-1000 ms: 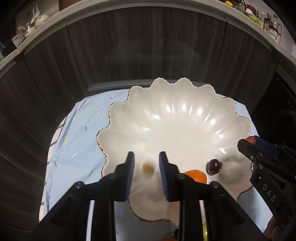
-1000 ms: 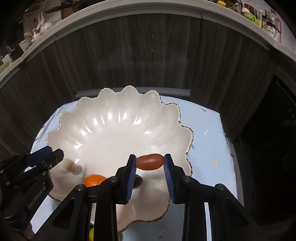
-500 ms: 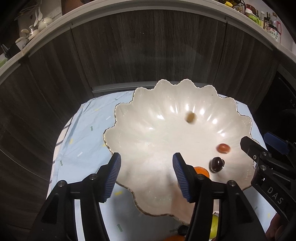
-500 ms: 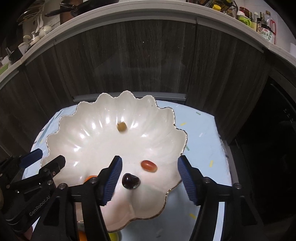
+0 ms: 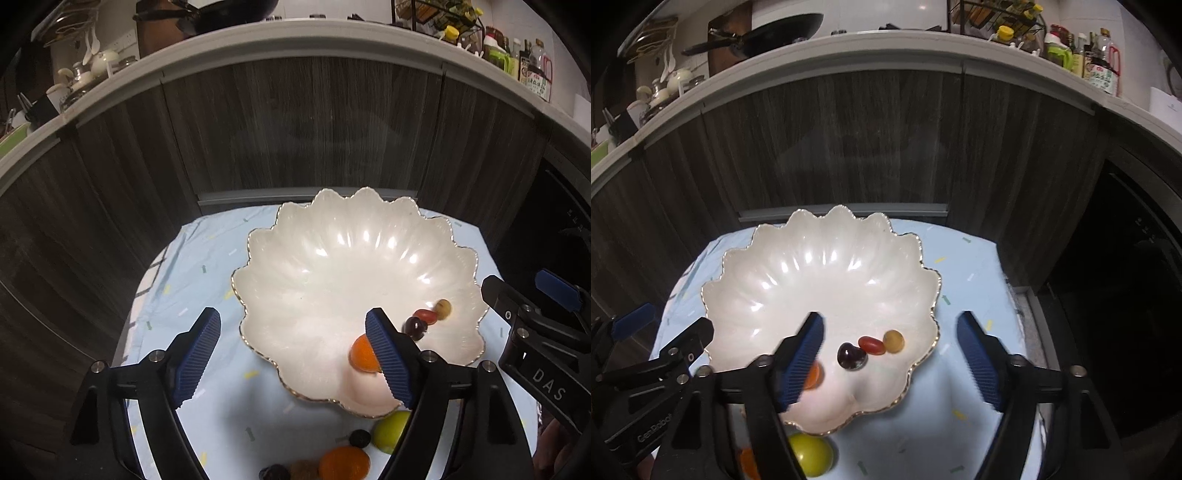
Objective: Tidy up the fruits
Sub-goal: 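Withdraw both open tools from the bowl toward the remaining fruits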
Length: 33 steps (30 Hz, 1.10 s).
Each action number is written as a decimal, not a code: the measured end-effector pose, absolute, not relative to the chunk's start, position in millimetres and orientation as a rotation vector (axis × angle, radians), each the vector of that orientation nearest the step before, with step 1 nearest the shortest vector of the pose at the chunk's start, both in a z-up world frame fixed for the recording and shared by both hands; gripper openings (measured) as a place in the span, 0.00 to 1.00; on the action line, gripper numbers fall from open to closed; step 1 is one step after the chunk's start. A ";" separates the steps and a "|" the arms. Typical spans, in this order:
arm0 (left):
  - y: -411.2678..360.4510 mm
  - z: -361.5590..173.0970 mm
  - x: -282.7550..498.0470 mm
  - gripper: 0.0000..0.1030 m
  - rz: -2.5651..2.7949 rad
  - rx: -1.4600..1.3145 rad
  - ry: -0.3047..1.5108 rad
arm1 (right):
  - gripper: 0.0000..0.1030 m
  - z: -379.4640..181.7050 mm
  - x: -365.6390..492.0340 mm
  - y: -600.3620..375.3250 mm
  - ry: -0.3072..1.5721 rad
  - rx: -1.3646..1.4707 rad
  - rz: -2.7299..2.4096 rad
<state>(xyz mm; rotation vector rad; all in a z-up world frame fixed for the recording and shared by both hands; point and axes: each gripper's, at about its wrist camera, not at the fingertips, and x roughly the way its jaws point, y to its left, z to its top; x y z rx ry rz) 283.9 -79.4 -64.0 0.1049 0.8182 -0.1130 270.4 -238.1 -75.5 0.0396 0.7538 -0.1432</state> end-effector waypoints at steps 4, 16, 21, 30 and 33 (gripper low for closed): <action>-76.9 -52.6 271.0 0.85 -0.107 0.104 0.794 | 0.79 -64.7 256.1 -236.0 0.719 0.045 -0.141; -67.4 -35.0 237.9 0.91 -0.093 0.093 0.756 | 0.87 -49.4 220.0 -231.2 0.677 0.047 -0.183; -63.5 -30.9 225.6 0.92 -0.101 0.087 0.745 | 0.87 -49.4 209.2 -231.4 0.682 0.066 -0.177; -60.8 -31.2 208.2 0.95 -0.115 0.091 0.737 | 0.87 -55.1 190.1 -228.4 0.645 0.104 -0.129; -57.9 -34.0 205.4 0.95 -0.115 0.084 0.738 | 0.87 -56.9 187.7 -226.0 0.654 0.090 -0.138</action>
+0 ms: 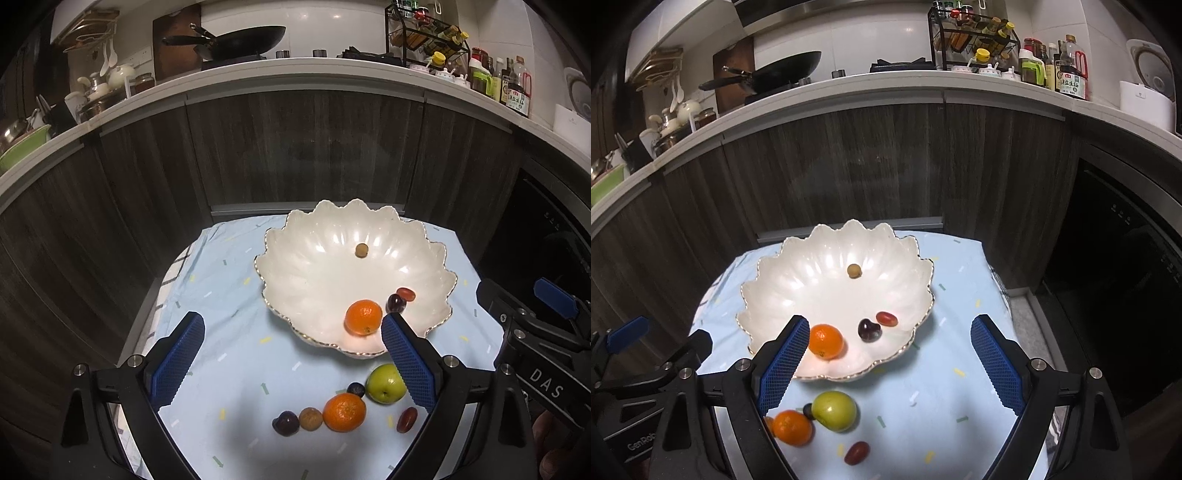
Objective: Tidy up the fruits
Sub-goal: 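Withdraw both open tools from the bowl toward the remaining fruits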
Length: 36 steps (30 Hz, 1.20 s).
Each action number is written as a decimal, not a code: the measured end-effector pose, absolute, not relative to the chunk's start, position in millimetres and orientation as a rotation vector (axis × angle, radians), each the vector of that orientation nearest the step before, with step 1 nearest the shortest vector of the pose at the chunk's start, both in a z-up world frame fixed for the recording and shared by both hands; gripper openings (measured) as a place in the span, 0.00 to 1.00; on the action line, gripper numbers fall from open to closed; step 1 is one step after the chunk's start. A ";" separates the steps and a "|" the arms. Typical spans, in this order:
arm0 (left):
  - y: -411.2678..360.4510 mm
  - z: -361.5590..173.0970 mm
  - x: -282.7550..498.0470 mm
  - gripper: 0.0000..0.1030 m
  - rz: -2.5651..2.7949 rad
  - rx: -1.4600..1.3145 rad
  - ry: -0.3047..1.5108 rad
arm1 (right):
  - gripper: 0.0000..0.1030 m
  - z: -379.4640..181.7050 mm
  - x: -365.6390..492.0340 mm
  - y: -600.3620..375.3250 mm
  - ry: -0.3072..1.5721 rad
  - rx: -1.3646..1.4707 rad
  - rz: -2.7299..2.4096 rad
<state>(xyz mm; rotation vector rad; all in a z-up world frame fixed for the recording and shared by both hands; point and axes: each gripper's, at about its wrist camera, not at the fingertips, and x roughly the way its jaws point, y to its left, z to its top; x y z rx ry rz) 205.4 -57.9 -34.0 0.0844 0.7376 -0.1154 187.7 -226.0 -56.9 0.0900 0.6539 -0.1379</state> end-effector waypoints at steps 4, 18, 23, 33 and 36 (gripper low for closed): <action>-52.7 -40.2 202.7 0.95 -0.107 0.071 0.754 | 0.87 -59.0 183.4 -221.9 0.660 0.070 -0.150; -35.4 -62.7 193.5 0.95 -0.097 0.076 0.794 | 0.87 -76.4 177.2 -203.6 0.707 0.010 -0.125; -32.6 -73.8 189.1 0.95 -0.094 0.098 0.815 | 0.87 -85.0 175.6 -200.9 0.732 -0.002 -0.130; -21.4 -98.5 178.3 0.94 -0.075 0.155 0.844 | 0.87 -101.6 166.9 -190.3 0.745 -0.036 -0.154; -18.6 -106.3 177.4 0.94 -0.073 0.162 0.857 | 0.87 -109.3 164.1 -186.4 0.753 -0.043 -0.149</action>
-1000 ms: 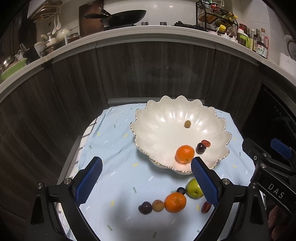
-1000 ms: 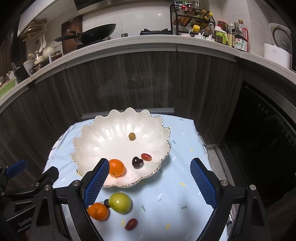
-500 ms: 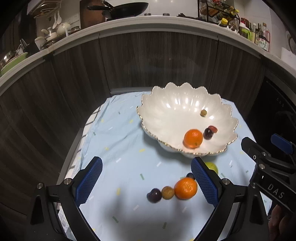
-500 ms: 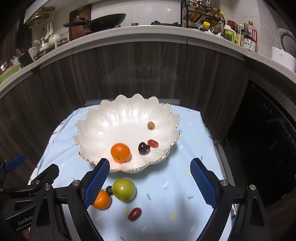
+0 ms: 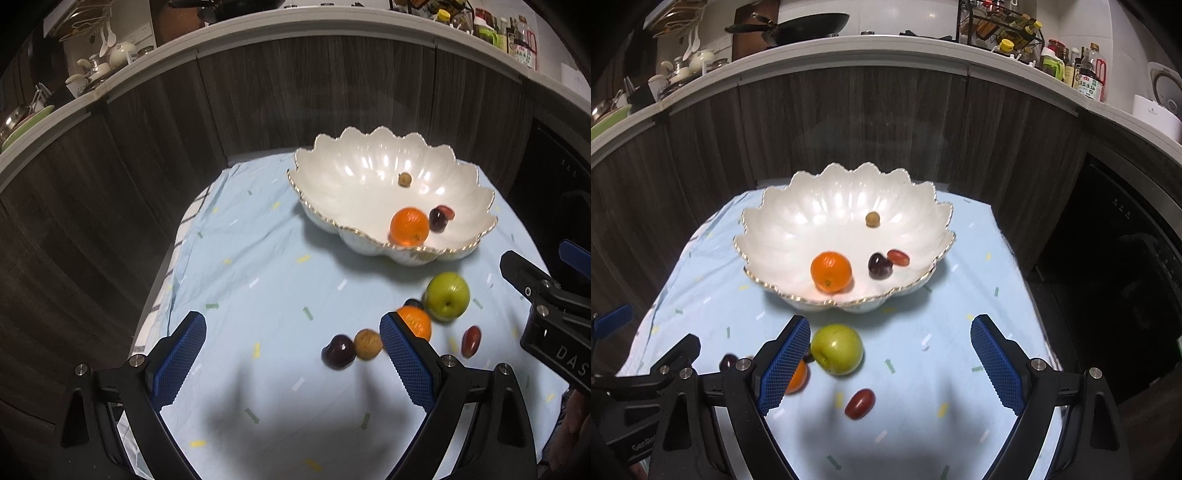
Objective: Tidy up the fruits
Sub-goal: 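Withdraw both open tools from the bowl toward the remaining fruits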
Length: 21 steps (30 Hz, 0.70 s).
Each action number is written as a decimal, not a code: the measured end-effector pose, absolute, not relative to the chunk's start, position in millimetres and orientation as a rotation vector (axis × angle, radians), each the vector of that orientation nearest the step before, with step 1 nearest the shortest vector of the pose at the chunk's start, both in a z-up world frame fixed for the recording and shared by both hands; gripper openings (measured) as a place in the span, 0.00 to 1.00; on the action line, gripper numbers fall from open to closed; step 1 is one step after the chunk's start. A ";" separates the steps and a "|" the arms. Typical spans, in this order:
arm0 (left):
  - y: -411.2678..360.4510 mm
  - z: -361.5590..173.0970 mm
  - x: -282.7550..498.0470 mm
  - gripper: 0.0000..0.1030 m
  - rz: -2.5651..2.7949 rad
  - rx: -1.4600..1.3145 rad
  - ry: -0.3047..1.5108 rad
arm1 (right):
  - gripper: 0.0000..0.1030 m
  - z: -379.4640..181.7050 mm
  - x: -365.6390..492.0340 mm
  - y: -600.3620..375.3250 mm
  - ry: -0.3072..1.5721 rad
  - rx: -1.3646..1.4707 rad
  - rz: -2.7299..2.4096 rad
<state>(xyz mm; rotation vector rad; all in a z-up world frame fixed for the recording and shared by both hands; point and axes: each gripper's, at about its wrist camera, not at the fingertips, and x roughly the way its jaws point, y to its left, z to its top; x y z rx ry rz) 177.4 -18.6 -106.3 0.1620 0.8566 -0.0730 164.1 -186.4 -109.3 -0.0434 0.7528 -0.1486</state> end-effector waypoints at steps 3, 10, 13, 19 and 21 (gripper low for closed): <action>-15.0 -114.3 177.5 0.94 -0.072 0.160 0.871 | 0.87 -117.0 161.2 -184.8 0.766 -0.046 -0.149; -14.4 -129.1 176.7 0.94 -0.086 0.167 0.896 | 0.87 -136.3 157.6 -185.7 0.818 -0.033 -0.155; -14.9 -136.8 176.7 0.93 -0.093 0.169 0.912 | 0.87 -144.1 157.1 -187.3 0.839 -0.020 -0.161; -14.1 -151.6 176.9 0.91 -0.103 0.165 0.946 | 0.81 -162.7 156.4 -188.7 0.899 0.006 -0.154; -13.8 -158.0 177.4 0.89 -0.108 0.163 0.960 | 0.78 -169.4 157.6 -189.6 0.922 0.016 -0.150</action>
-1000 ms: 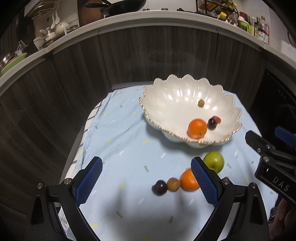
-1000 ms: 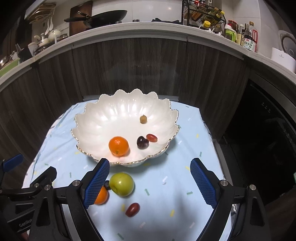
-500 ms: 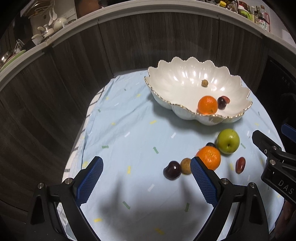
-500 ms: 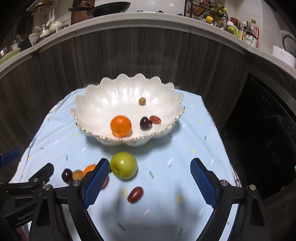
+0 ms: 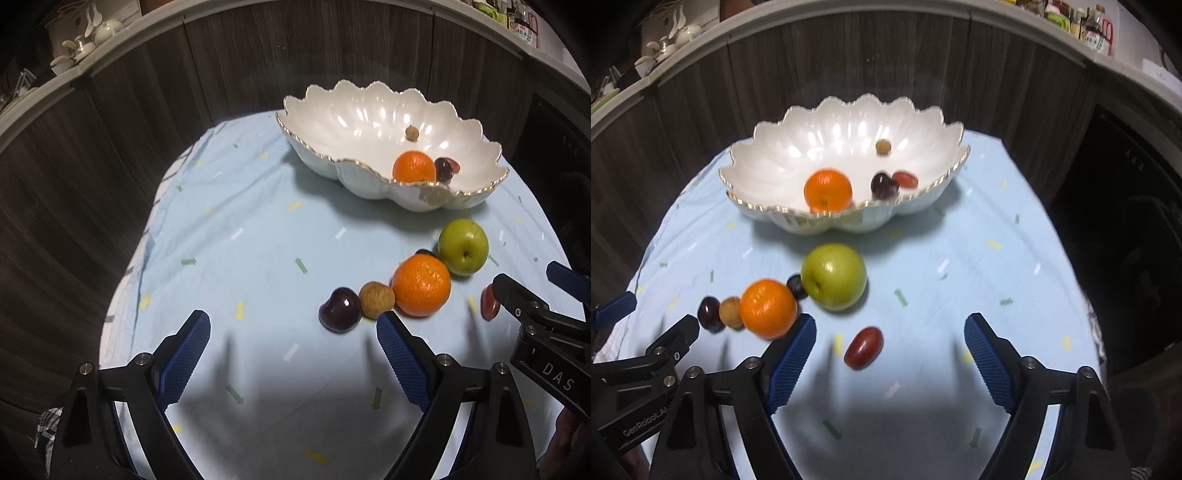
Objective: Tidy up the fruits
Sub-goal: 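Withdraw both open tools from the bowl toward the remaining fruits, then close right tool on the second red date while left tool closes on the dark plum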
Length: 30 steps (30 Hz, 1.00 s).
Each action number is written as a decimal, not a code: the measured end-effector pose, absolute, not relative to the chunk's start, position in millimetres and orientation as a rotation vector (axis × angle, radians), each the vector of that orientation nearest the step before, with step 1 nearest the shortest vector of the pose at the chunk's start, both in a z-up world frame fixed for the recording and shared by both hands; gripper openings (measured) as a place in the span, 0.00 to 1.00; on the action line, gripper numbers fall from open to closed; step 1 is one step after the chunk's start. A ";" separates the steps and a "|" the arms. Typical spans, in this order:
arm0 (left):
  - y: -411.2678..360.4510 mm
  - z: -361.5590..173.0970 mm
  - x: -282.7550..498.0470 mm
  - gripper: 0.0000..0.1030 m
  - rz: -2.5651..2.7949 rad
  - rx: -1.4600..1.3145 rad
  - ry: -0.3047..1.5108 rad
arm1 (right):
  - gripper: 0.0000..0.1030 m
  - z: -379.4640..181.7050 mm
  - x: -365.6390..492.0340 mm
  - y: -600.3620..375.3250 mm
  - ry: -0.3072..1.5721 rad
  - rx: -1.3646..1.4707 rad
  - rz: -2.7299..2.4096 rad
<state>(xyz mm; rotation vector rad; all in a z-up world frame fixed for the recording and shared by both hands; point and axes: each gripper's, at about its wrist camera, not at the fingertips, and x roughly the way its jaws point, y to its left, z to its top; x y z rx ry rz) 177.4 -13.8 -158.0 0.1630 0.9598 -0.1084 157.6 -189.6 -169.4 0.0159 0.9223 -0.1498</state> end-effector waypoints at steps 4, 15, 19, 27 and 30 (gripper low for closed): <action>-13.8 -166.1 178.5 0.86 -0.118 0.157 0.982 | 0.76 -178.0 158.7 -190.6 0.950 0.024 -0.148; -17.9 -180.7 186.2 0.83 -0.126 0.158 1.002 | 0.68 -186.6 162.8 -189.4 0.972 0.025 -0.132; -19.2 -185.7 188.9 0.83 -0.124 0.159 1.004 | 0.67 -189.2 164.4 -187.7 0.977 0.024 -0.118; -19.6 -189.8 192.5 0.82 -0.120 0.144 1.006 | 0.53 -195.8 168.8 -185.6 0.997 0.038 -0.087; -19.2 -189.4 193.0 0.80 -0.121 0.132 1.000 | 0.46 -198.4 169.1 -185.4 1.005 0.046 -0.076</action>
